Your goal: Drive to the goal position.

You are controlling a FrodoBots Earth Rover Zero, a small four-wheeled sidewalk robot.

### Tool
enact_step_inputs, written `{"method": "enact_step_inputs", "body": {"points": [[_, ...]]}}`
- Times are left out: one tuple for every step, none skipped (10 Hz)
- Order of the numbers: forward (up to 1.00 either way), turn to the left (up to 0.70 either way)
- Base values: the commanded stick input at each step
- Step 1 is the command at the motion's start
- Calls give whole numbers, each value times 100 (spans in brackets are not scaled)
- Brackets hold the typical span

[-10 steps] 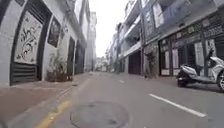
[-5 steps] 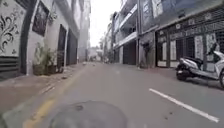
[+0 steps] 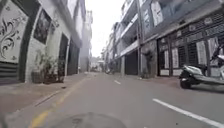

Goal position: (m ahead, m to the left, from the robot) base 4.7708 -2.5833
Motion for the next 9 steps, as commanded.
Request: {"method": "enact_step_inputs", "body": {"points": [[100, -30], [100, -34], [100, -34], [100, -17], [100, 4], [100, -1], [100, -5], [100, -9], [100, -13]]}}
